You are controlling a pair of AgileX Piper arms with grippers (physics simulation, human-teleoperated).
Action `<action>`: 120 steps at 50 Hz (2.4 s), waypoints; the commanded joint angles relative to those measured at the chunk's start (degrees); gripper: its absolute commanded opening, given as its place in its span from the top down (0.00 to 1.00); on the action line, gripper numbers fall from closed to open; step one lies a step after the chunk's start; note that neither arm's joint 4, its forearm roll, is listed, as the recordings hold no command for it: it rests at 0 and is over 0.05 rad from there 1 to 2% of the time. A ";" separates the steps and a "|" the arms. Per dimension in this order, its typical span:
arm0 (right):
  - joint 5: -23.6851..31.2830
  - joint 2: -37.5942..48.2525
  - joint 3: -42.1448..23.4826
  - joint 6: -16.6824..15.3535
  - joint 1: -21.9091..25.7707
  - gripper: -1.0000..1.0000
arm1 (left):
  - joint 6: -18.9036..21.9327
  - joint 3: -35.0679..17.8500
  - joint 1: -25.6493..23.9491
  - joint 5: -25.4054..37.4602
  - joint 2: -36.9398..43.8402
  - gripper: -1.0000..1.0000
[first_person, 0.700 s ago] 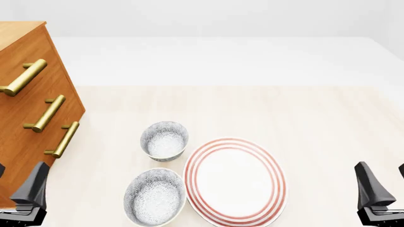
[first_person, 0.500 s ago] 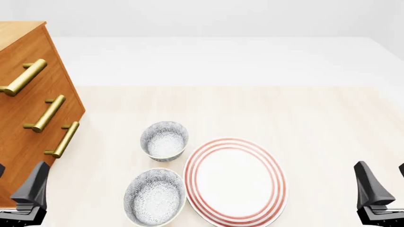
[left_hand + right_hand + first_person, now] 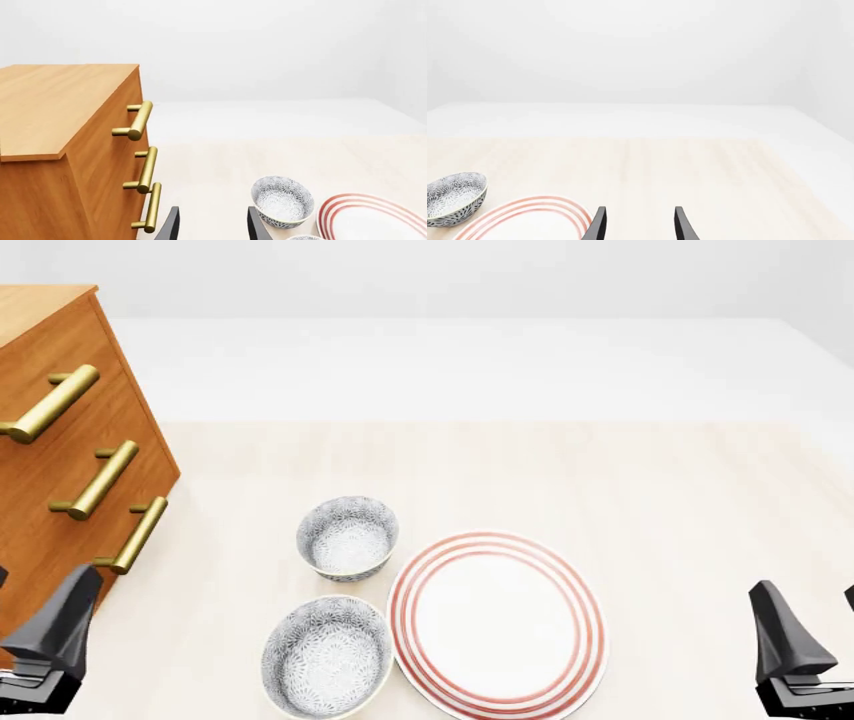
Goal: Stack the bowl in the middle on the bowl at the back.
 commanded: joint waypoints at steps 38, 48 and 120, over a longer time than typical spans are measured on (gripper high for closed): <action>0.32 -0.26 -0.06 0.09 0.20 0.00 | -3.01 -31.66 -16.09 26.74 30.86 0.00; 0.33 -0.19 -0.01 0.25 0.11 0.00 | -2.76 -31.55 -15.89 27.66 36.55 0.00; 0.08 0.29 0.10 -0.09 0.07 0.00 | -16.74 -10.32 -20.23 -1.02 58.43 0.00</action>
